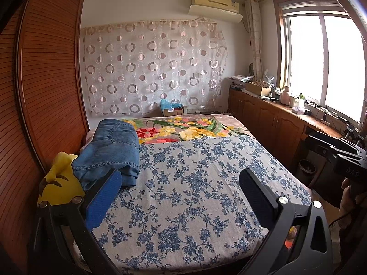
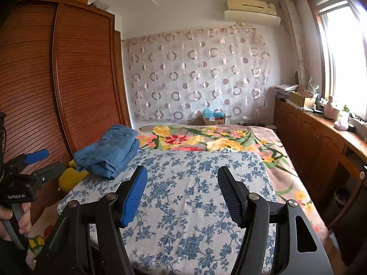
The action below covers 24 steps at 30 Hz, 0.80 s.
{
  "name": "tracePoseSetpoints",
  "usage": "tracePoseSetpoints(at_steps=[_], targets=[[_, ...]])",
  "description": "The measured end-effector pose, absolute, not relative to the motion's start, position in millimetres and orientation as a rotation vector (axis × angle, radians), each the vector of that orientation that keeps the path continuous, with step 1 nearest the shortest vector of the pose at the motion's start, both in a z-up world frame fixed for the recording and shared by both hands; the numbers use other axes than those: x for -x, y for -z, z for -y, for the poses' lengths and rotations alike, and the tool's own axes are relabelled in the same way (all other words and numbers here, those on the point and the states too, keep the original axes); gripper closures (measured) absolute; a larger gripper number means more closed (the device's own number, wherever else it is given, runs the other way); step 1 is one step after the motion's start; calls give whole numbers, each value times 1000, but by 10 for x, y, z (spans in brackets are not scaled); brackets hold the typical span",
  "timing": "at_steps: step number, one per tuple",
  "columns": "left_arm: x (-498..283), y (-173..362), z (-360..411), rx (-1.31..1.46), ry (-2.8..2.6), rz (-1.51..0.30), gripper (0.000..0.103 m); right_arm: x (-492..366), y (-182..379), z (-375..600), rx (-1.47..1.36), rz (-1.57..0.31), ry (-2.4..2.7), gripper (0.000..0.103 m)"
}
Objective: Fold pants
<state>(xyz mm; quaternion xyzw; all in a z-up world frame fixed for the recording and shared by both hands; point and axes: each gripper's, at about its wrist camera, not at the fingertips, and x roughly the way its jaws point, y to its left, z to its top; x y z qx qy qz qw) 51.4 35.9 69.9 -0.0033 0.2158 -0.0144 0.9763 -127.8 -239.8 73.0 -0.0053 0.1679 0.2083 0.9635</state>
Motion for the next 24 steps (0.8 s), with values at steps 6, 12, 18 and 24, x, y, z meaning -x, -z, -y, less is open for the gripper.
tracePoseSetpoints(at_steps=[6,12,18,24], targets=[[-515,-700,-360,7,29,-435,0,1258,-760,2426,11,-332,-422,37],[-513,-699,-360,7,30,-435,0,1250,-754,2420,11,-332,-422,37],[-501,-701,-351,8,30,-435,0,1250,-751,2423,10,-331,-423,37],[-511,-697,-355,8,29,-435,0,1260,-733,2416,11,-330,-421,37]])
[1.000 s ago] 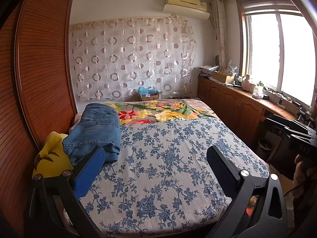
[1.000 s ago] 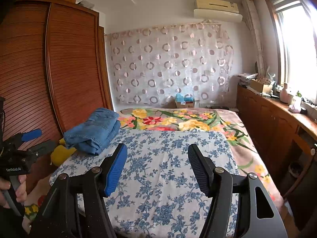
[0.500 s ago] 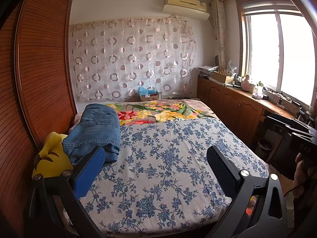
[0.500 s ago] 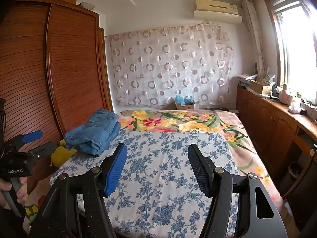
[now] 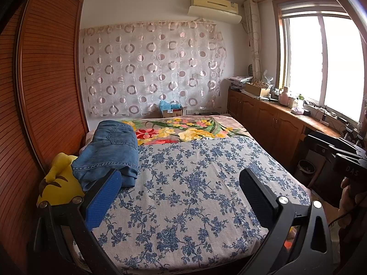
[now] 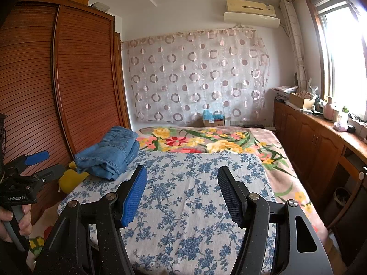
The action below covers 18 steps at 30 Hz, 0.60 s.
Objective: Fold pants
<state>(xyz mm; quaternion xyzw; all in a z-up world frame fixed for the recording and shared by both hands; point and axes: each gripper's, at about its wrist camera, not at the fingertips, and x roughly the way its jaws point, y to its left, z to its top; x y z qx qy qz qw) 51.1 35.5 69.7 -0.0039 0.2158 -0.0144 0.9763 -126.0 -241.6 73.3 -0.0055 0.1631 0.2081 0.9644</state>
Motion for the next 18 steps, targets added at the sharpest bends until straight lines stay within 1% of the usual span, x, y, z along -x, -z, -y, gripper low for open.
tracePoseSetpoints(at_steps=[18], targets=[[-509,-693,-360,8,29,-434,0,1239,-726,2388,9,-327,-411,37]])
